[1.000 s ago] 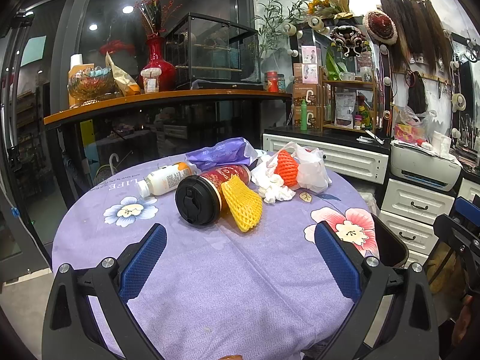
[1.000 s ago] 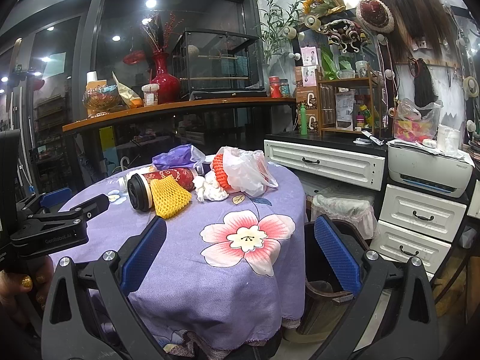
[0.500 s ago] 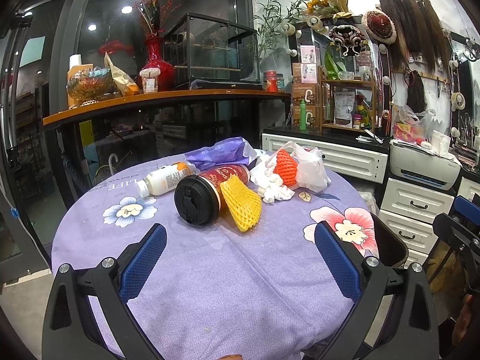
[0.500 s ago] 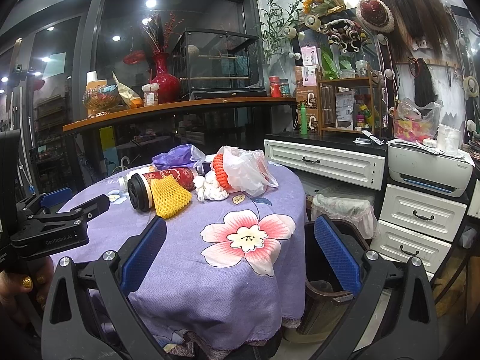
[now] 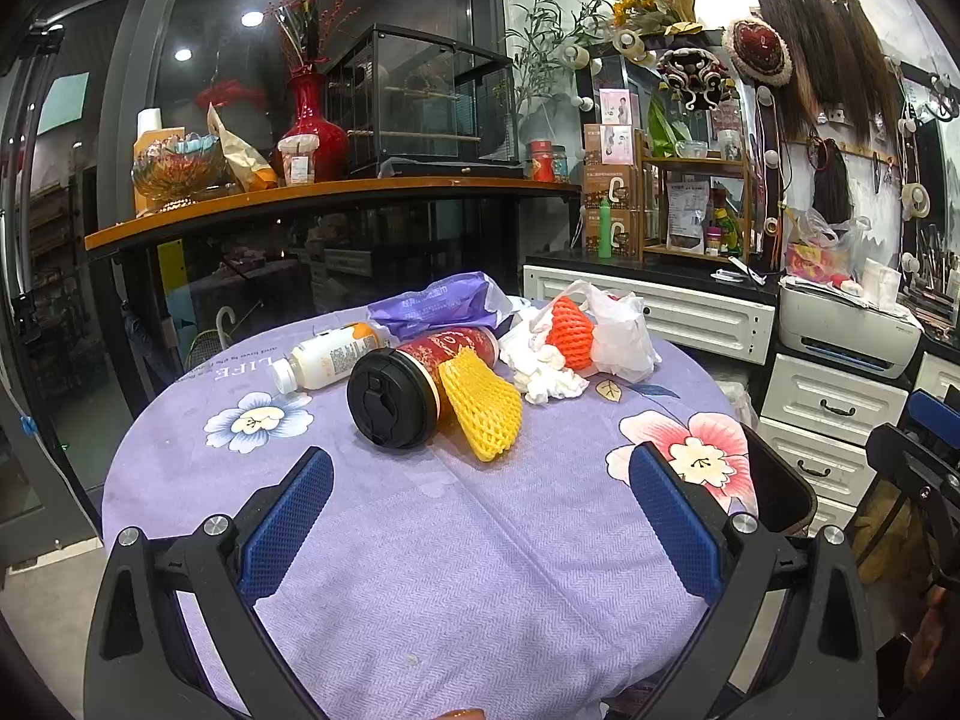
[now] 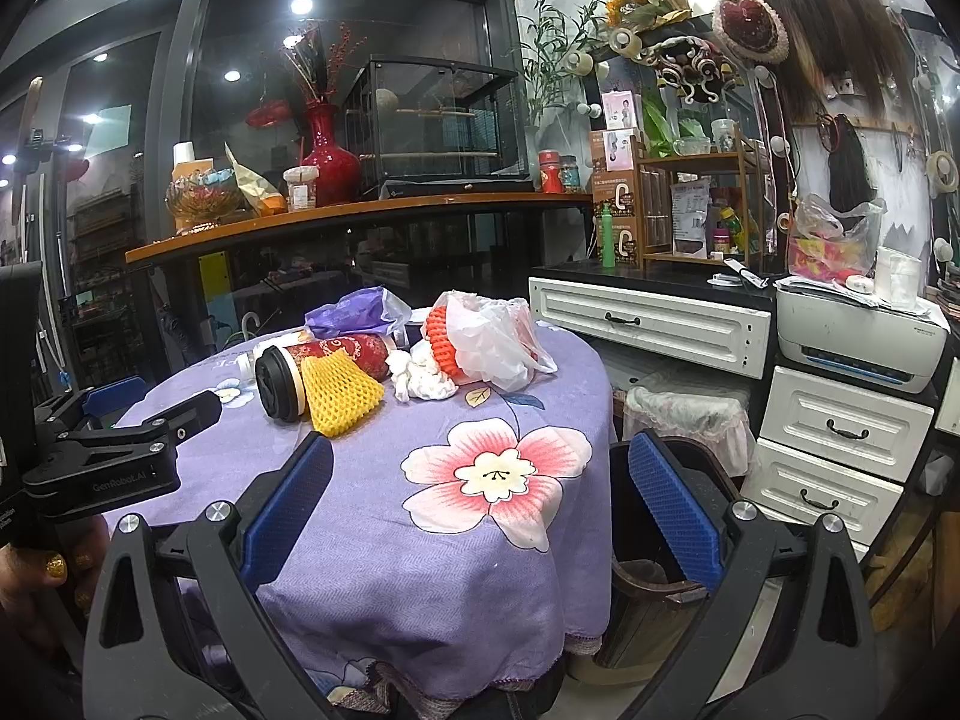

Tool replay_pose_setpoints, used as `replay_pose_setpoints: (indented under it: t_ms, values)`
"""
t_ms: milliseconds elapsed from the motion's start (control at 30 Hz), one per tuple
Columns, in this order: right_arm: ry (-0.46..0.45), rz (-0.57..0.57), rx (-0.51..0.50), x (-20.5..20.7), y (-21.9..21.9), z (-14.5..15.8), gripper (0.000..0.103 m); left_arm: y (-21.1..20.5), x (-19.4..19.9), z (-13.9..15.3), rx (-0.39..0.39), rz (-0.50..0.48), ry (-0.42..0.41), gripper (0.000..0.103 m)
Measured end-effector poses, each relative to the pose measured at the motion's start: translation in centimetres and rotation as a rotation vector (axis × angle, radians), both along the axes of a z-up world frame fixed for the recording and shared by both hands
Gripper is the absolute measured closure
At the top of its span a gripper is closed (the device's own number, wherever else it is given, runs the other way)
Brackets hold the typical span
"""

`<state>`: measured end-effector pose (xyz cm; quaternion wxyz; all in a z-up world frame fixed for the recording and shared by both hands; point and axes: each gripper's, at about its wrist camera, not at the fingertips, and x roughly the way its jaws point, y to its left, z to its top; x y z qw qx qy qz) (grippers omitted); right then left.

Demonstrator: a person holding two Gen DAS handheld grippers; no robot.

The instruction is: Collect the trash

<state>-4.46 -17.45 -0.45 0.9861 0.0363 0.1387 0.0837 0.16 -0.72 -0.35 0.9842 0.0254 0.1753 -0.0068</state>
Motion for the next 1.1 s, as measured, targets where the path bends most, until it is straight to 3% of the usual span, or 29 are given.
replay_pose_setpoints:
  t_ms: [667, 933, 1100]
  values:
    - [0.005, 0.002, -0.002, 0.1, 0.2, 0.0, 0.005, -0.1, 0.2, -1.0, 0.005, -0.005, 0.014, 0.005]
    - [0.067, 0.022, -0.024, 1.6, 0.8, -1.6, 0.005, 0.3, 1.7, -2.0, -0.001, -0.036, 0.105, 0.005]
    - [0.150, 0.048, -0.049, 3.5, 0.6, -2.2, 0.005, 0.8, 3.1, -2.8, -0.029, -0.068, 0.184, 0.005]
